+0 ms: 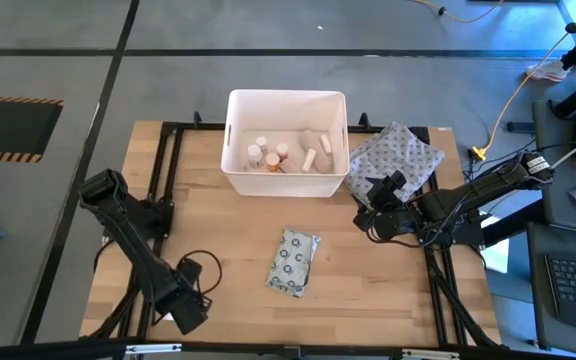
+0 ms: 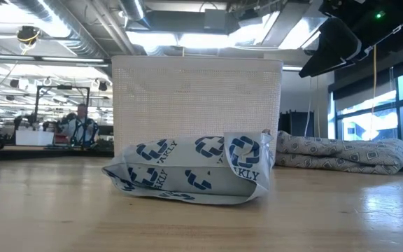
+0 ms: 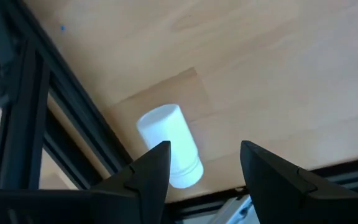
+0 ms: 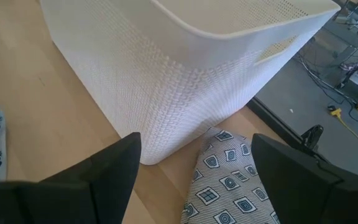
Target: Pick & place medical supplies in basket/bin
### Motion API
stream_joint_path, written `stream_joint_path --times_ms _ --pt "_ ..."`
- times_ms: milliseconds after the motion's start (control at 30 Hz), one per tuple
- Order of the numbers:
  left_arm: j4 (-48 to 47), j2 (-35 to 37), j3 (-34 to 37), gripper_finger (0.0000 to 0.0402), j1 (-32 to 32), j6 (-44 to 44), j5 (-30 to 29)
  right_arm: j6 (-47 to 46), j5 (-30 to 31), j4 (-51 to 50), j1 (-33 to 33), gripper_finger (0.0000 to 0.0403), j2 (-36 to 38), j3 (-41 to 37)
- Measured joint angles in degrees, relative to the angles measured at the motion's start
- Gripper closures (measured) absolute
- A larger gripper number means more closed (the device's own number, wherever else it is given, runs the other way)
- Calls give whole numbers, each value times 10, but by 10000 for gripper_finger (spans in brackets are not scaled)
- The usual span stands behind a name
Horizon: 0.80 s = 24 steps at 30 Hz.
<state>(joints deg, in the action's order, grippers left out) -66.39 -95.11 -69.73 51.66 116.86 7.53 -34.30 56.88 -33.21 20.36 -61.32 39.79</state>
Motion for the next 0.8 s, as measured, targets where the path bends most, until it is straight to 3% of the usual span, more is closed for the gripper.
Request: stream_joint_path --times_ms 133,400,533,800 --pt "0 0 0 215 0 -47 0 0 0 0 0 96 0 0" --pt "16 0 0 186 9 100 30 0 0 0 0 96 0 0" --pt "19 0 0 152 21 113 30 0 0 0 0 96 0 0" --pt "96 0 0 114 47 25 -63 0 0 0 0 96 0 0"
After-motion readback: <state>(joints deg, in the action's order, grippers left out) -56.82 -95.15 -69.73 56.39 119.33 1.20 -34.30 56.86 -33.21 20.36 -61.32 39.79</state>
